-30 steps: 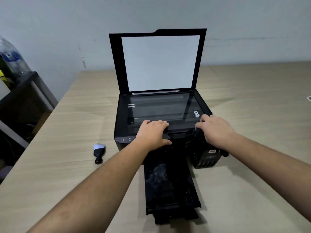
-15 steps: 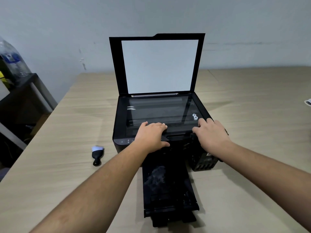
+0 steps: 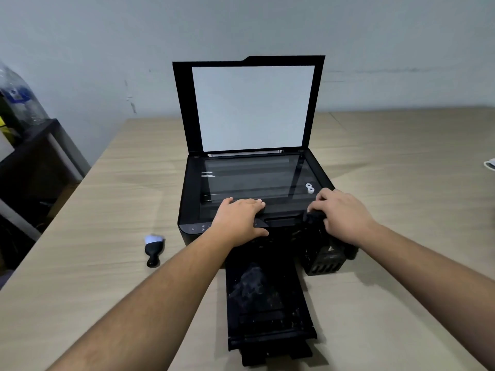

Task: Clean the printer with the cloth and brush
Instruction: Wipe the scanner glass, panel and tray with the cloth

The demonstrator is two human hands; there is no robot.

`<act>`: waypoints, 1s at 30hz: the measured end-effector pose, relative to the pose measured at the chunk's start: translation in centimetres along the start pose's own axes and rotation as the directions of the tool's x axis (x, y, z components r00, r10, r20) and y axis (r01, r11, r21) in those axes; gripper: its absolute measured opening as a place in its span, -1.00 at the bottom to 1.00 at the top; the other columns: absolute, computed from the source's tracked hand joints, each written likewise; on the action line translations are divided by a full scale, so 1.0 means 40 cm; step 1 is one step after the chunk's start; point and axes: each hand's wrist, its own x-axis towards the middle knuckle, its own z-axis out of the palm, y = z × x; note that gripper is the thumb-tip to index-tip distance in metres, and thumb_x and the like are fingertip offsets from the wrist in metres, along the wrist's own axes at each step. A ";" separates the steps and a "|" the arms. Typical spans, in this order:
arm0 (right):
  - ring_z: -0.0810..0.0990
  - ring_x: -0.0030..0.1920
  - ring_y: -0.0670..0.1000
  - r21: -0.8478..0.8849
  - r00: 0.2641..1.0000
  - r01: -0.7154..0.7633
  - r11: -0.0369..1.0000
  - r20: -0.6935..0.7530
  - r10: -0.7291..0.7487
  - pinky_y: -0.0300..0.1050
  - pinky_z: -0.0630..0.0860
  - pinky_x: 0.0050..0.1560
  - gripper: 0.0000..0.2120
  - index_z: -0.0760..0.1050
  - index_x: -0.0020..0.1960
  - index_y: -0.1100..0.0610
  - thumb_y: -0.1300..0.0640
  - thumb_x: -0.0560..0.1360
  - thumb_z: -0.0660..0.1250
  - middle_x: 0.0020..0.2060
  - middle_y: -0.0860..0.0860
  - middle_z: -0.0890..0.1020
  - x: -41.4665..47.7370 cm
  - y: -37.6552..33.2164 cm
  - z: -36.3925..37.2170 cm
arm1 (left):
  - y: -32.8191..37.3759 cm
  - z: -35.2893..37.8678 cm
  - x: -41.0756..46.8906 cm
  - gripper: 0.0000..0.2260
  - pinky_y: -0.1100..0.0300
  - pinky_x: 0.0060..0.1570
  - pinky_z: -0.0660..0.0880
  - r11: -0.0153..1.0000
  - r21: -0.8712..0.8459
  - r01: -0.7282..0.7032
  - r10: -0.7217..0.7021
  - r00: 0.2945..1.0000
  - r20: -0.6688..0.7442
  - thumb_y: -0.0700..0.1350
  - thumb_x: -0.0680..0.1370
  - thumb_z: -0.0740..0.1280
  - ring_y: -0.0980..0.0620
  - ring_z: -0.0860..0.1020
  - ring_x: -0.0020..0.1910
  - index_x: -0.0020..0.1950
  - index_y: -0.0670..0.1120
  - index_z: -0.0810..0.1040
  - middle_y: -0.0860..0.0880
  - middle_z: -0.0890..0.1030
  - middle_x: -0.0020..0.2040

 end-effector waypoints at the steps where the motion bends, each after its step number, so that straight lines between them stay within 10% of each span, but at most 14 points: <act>1: 0.46 0.10 0.09 -0.007 1.000 -0.007 1.000 -0.012 0.007 -0.10 0.39 0.09 -0.61 0.53 0.15 -0.08 0.25 0.41 0.23 0.12 -0.02 0.48 0.001 0.011 0.003 | 0.000 0.000 -0.001 -0.35 -0.02 0.50 0.04 1.000 0.001 -0.004 0.004 1.000 0.002 0.22 0.49 0.29 0.10 0.23 0.49 0.51 0.05 0.20 0.11 0.25 0.52; 6: 0.47 0.08 0.14 0.323 0.925 -0.123 0.938 -0.304 0.226 -0.02 0.45 0.10 -0.62 0.54 0.16 0.04 0.26 0.36 0.34 0.10 0.06 0.50 0.022 -0.057 0.028 | -0.014 0.007 -0.016 -0.35 0.00 0.50 0.03 1.000 -0.006 -0.011 0.011 0.999 -0.050 0.26 0.48 0.29 0.10 0.27 0.46 0.50 0.04 0.23 0.10 0.29 0.50; 12: 0.41 0.34 0.13 0.092 0.969 0.183 0.979 -0.185 -0.163 0.03 0.39 0.29 -0.46 0.35 0.40 0.09 -0.12 0.49 0.09 0.32 0.05 0.47 0.012 -0.128 0.094 | -0.065 0.010 -0.042 -0.25 -0.01 0.50 0.02 0.996 0.012 0.087 -0.085 0.987 -0.133 0.41 0.33 0.31 0.11 0.35 0.39 0.41 0.05 0.33 0.11 0.42 0.37; 18: 0.55 -0.02 0.21 0.053 0.957 0.076 0.996 -0.283 -0.058 0.10 0.58 -0.06 -0.63 0.53 0.20 0.15 0.05 0.43 0.28 0.06 0.13 0.57 0.017 -0.107 0.105 | -0.070 0.009 -0.042 -0.24 -0.04 0.50 0.01 0.996 0.025 0.082 -0.079 0.992 -0.097 0.40 0.35 0.30 0.08 0.35 0.40 0.44 0.04 0.31 0.10 0.42 0.37; 24: 0.53 0.05 0.17 0.184 0.945 0.266 0.946 -0.243 -0.219 0.06 0.52 0.13 -0.59 0.52 0.23 0.10 0.21 0.38 0.31 0.14 0.11 0.55 0.030 -0.149 0.104 | -0.071 0.005 -0.041 -0.24 -0.04 0.49 0.01 0.996 0.038 0.079 -0.075 0.993 -0.095 0.40 0.36 0.29 0.08 0.36 0.39 0.44 0.03 0.31 0.09 0.43 0.36; 30: 0.50 0.12 0.14 0.212 0.973 -0.206 0.955 -0.063 0.224 -0.05 0.45 0.11 -0.69 0.55 0.18 0.10 0.13 0.47 0.22 0.08 0.11 0.52 0.037 0.035 -0.004 | -0.072 0.000 -0.041 -0.25 -0.05 0.51 0.01 0.997 0.033 0.070 -0.066 0.994 -0.091 0.40 0.36 0.29 0.08 0.38 0.37 0.43 0.02 0.32 0.09 0.43 0.34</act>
